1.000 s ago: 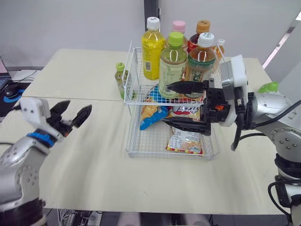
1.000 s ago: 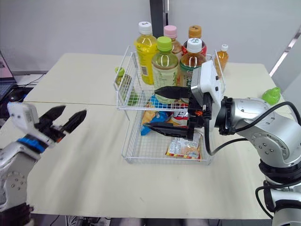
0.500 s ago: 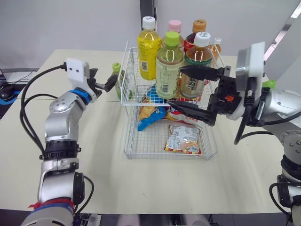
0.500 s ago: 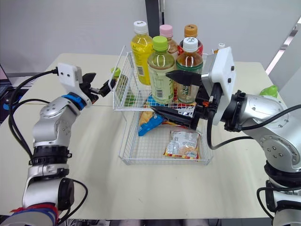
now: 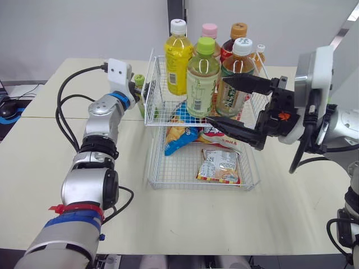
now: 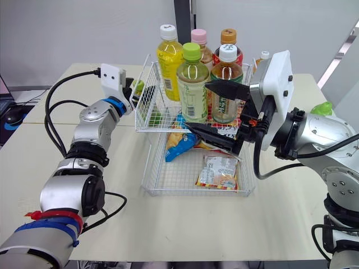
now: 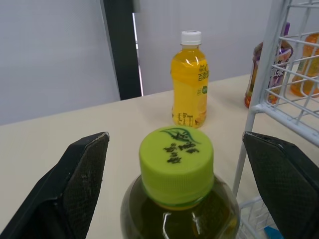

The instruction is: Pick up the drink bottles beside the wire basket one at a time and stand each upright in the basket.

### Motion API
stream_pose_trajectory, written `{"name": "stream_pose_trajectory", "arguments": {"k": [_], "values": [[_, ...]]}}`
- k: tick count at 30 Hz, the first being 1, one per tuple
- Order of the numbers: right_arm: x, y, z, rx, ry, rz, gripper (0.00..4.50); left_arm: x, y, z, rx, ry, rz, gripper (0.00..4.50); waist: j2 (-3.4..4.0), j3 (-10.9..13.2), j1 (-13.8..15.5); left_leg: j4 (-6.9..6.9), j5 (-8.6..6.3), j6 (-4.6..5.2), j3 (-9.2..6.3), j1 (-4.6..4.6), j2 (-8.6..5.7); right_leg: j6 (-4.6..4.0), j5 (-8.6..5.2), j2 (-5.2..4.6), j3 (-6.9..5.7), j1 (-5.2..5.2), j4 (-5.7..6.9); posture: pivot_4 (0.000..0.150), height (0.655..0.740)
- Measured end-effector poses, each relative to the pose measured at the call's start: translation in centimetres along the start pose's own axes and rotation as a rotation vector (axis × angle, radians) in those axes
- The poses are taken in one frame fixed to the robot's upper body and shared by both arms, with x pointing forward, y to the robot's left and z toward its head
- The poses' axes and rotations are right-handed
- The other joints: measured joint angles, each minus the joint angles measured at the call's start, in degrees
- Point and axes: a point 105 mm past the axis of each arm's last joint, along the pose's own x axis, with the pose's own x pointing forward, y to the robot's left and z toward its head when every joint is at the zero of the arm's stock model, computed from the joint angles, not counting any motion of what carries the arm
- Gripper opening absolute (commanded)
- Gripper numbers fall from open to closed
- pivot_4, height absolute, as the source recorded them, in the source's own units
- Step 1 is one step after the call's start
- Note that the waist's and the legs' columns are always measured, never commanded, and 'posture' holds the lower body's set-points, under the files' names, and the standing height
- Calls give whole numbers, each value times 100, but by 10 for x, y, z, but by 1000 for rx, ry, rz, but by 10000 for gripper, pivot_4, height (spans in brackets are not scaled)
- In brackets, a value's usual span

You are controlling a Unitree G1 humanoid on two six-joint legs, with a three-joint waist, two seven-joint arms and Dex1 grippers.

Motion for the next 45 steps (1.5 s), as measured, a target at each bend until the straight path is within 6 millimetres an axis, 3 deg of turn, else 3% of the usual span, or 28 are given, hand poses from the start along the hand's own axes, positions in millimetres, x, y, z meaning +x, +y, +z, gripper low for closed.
{"name": "stream_pose_trajectory", "arguments": {"k": [2, 5, 13, 23, 27, 30, 34, 40, 45], "values": [[0, 0, 0, -1, 2, -3, 45000, 1, 1, -1, 3, 3, 7, 44587, 0, 0, -4, 0, 0, 0, 0, 0, 0, 0, 0, 0, 0, -1, 0, 1500, 7400], [-1, 0, 0, -3, 8, -4, 45000, 2, 1, -2, 8, 11, 13, 38758, 0, 0, -2, 0, 0, 0, 0, 0, 0, 0, 0, 0, 0, -1, 1, 1500, 7400], [-1, 2, 1, 6, 5, -1, 45000, 2, 1, 1, 16, -7, 4, 14060, 0, 0, -3, 0, 0, -1, 1, 1, 1, 0, 0, 0, 1, 0, 2, 1500, 7400], [-1, 3, 2, 10, 4, 8, 45000, -2, 7, 1, 17, -7, 7, 13672, 0, 0, -35, 0, 0, -1, 1, 1, 6, 0, 0, 6, 2, -1, 4, 1500, 7400], [0, 3, 2, 10, -2, 12, 45000, -21, 32, 8, 12, 2, -16, 13672, 0, 1, -124, -6, 1, -2, 4, -6, 14, -1, 0, 15, 8, -22, 12, 1500, 7400], [0, 4, 3, 10, -12, 15, 45000, -35, 47, 38, 4, -41, -58, 13672, 0, 1, -107, -4, 5, -8, -8, -37, 16, -1, 0, 19, 1, -46, 14, 1500, 7400], [1, 4, 5, 13, -33, 31, 45000, -53, 52, 98, 5, -111, -182, 13672, 0, 2, -65, 1, 6, -11, -12, -56, 9, -1, 0, 11, -2, -52, 3, 1500, 7400], [4, 2, 5, 4, -43, 42, 45000, -87, 38, 176, -27, -196, -405, 13672, 0, 2, 4, 6, 6, -9, -15, -57, 5, 0, 0, 7, -5, -51, 3, 1500, 7400], [7, 2, 3, -7, -47, 52, 45000, -97, 14, 229, -21, -278, -544, 13672, -1, 3, 5, 8, 6, -8, -21, -59, 6, 0, 0, 13, -8, -51, 5, 1500, 7400]]}}
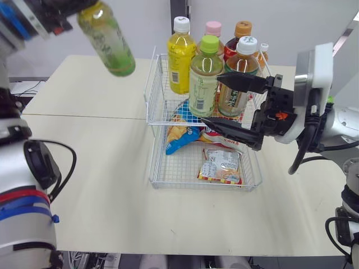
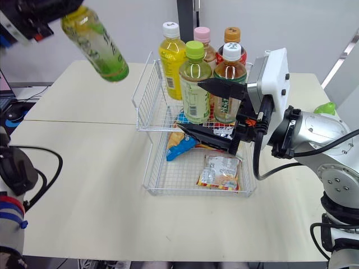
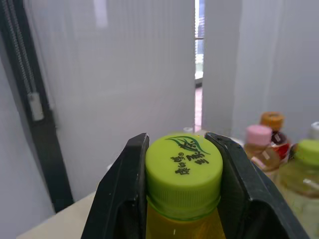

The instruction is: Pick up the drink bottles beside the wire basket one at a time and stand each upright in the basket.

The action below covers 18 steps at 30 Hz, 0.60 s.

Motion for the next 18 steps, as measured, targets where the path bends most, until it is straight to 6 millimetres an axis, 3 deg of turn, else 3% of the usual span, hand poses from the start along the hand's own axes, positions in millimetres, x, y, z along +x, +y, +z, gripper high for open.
{"name": "stream_pose_trajectory", "arguments": {"k": [2, 5, 9, 14, 18], "values": [[0, -2, -2, -3, 4, -4, 45000, 8, -11, 18, 8, -43, -62, 13672, 2, 1, -10, -2, 0, 0, 2, 2, 0, 0, 0, 0, 2, 0, 1, 1500, 7400], [2, -2, -3, 1, 0, 1, 45000, 17, -24, 21, -25, -54, -144, 13672, 5, 2, -18, -3, 0, 0, 2, 6, 5, 0, 0, 4, 3, -1, 6, 1500, 7400], [2, -3, -3, -6, -6, -5, 45000, 29, -45, 4, -75, 15, -274, 13672, 6, 3, -19, -2, 1, -1, 4, 5, 7, -1, 0, 5, 7, -2, 7, 1500, 7400], [2, -2, -2, -9, -6, -5, 45000, 34, -56, -14, -95, 52, -329, 13672, 8, 4, -33, -2, 1, -1, 5, 7, 9, -1, 0, 5, 8, -3, 9, 1500, 7400], [2, 0, -1, -16, -8, -1, 45000, 48, -66, -38, -147, 60, -366, 13672, 7, 4, -10, 2, 1, -2, 5, 5, 5, -1, 0, 0, 8, -1, 9, 1500, 7400]]}}
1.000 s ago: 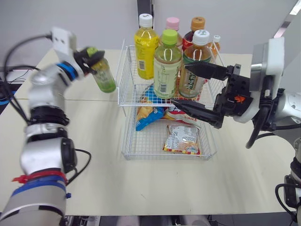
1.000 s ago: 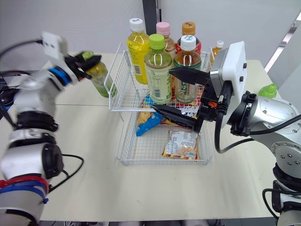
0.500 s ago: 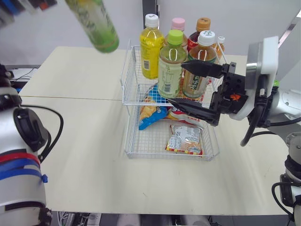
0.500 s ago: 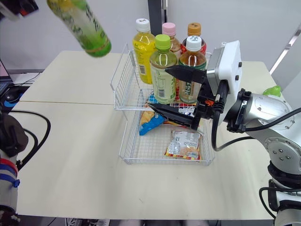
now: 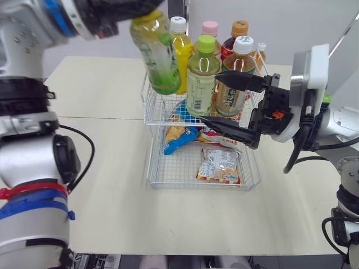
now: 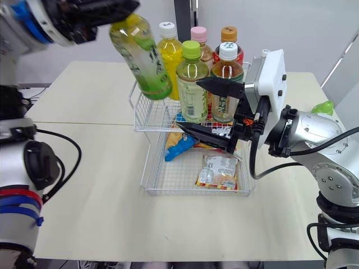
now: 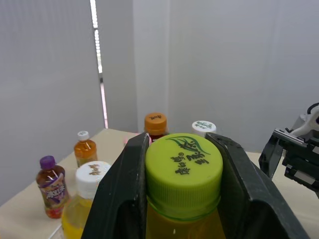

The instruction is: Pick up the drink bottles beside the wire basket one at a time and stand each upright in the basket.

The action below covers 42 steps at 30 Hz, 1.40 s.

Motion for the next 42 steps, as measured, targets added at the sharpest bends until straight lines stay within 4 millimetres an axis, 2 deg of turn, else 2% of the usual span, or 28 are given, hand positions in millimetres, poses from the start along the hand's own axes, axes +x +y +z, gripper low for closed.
{"name": "stream_pose_trajectory", "arguments": {"k": [7, 14, 16, 17, 24, 29, 35, 38, 40, 42], "values": [[0, 1, 1, -7, 0, -3, 45000, 11, 1, -37, 11, 77, 9, 13672, 0, 0, -5, -2, 0, 0, 1, 1, -2, -1, 0, -3, 1, -1, 0, 1500, 7400], [0, 0, 2, -6, 0, -17, 45000, 17, 2, -42, 79, 90, 11, 13672, 0, 0, 4, -1, 0, 1, 2, 0, -5, -1, 0, -4, 2, 0, 0, 1500, 7400], [0, 1, 2, -7, 1, -16, 45000, 17, 3, -46, 84, 98, 13, 20871, 0, 0, 3, -1, 0, 1, 2, 0, -4, -1, 0, -4, 2, 0, 0, 1500, 7400], [-1, 1, 3, -8, 1, -17, 45000, 17, 3, -48, 82, 100, 13, 23120, 0, 0, 1, -1, 0, 1, 2, 1, -4, -1, 0, -3, 2, 0, 0, 1500, 7400], [-3, -1, 3, -6, 7, -34, 45000, 15, 3, -47, 93, 98, 16, 44700, 0, 0, -3, 0, 0, 1, 2, 1, -4, -1, 0, -3, 2, 1, 1, 1500, 7400], [-3, -2, 3, -7, 7, -35, 45000, 6, 2, -40, 76, 75, 27, 44920, 0, 0, -7, -1, 0, 1, 1, 2, -3, -1, 0, -1, 2, 1, 2, 1500, 7400], [-5, -9, 16, -3, -59, -57, 45000, -31, 14, -14, 104, 40, 187, 44920, 1, 0, -19, -1, 0, 1, 1, 6, 0, 0, 0, 0, 2, 2, 5, 1500, 7400], [-5, -11, 18, 1, -55, -60, 45000, -68, 28, -2, 112, 28, 335, 44920, 1, -1, -37, -4, 0, 2, 9, 16, 1, -1, 0, -1, 6, 3, 8, 1500, 7400], [-8, -16, 16, -8, -29, -83, 45000, -89, 34, 1, 123, 25, 420, 44920, 1, -1, -14, -3, 0, 2, 8, 17, 1, -1, 0, -1, 4, 5, 8, 1500, 7400], [-10, -22, 14, -33, 0, -118, 45000, -106, 40, -6, 114, 28, 484, 44920, 2, -1, -6, -3, 0, 2, 14, 23, -1, 0, 0, -6, 8, 9, 8, 1500, 7400]]}}
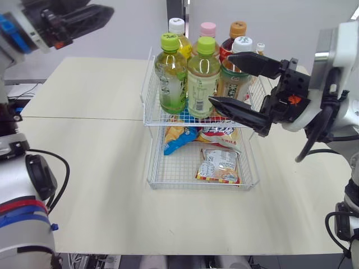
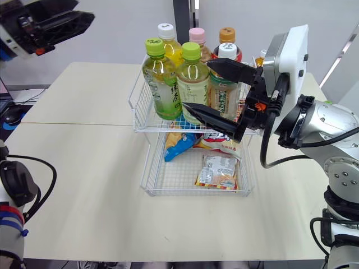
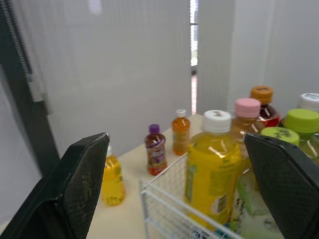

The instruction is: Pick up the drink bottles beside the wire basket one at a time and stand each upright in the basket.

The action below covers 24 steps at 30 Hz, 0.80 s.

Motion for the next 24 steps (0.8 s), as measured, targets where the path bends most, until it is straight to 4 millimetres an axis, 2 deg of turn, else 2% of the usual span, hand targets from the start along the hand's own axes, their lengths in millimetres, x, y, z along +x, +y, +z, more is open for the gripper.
{"name": "stream_pose_trajectory", "arguments": {"k": [3, 6, 7, 8, 10, 11, 13, 20, 24], "values": [[-6, -20, -8, -40, 61, -95, 45000, -25, 20, -27, -47, 34, 115, 44920, -1, 0, 4, 2, 0, 0, 2, 2, 0, 0, 0, -2, 0, 2, 1, 1500, 7400], [-11, -35, -16, -45, 97, -146, 45000, -38, 27, -51, -64, 74, 169, 44920, -1, 0, 16, 2, 0, 0, 0, -1, -1, 0, 0, -3, -2, 1, 1, 1500, 7400], [-21, -42, -19, -47, 144, -151, 45000, -40, 27, -57, -72, 84, 177, 44920, -1, 0, 39, 1, 0, 0, -2, -6, -4, 0, 0, -5, -6, -2, -2, 1500, 7400], [-39, -53, -19, -47, 195, -164, 45000, -42, 28, -62, -77, 88, 185, 44920, -1, 1, 81, 1, -1, 1, -6, -13, -6, 0, 0, -8, -10, -1, -8, 1500, 7400], [-78, -81, -6, -41, 222, -253, 45000, -50, 32, -65, -79, 88, 220, 44920, -2, 0, 142, 1, -3, 4, 2, -14, -9, 0, 0, -12, -6, 0, -20, 1500, 7400], [-88, -88, 4, -49, 201, -276, 45000, -52, 33, -64, -77, 84, 229, 44920, -2, 0, 142, -1, -3, 5, 5, -11, -7, 0, 0, -12, -3, -1, -19, 1500, 7400], [-90, -86, 12, -63, 168, -248, 45000, -51, 32, -61, -70, 73, 224, 44920, -3, -1, 130, -3, -3, 5, 3, 1, 1, -1, 0, -3, -5, 2, -7, 1500, 7400], [-86, -82, 11, -53, 163, -212, 45000, -44, 29, -51, -49, 57, 201, 44920, -2, -1, -25, -2, -2, 4, 10, 16, 3, -1, 1, 3, 6, 6, 11, 1500, 7400], [-92, -83, -1, -36, 201, -235, 45000, -45, 27, -64, -52, 99, 200, 44920, -2, -1, -15, -4, -2, 4, 10, 16, 3, -1, 1, 0, 5, 7, 7, 1500, 7400]]}}
